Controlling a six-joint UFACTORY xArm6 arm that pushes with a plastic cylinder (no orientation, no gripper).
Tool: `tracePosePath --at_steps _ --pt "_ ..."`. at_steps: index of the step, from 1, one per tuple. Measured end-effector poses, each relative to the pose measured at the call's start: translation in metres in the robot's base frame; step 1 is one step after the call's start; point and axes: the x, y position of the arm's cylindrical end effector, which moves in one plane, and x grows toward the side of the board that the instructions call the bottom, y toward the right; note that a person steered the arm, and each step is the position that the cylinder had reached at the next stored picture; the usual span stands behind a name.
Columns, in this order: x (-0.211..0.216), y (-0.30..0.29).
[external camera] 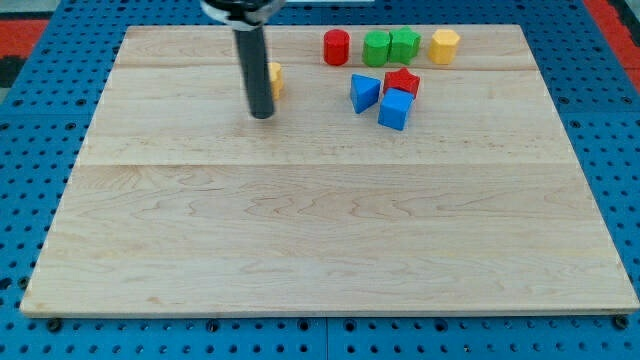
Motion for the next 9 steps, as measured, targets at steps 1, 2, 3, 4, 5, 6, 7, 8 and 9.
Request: tracePosePath --at_steps 1,2,3,4,5,6,7,8,9 --pt "-0.016 0.005" --pt "-0.021 0.006" --pt "0.016 0.001" --pt "0.001 0.001" --pt "-0.034 -0.008" --pt "-0.008 -0.004" --pt "-0.018 -0.025" --pt "-0.036 -0.046" --pt "-0.080 -0.013"
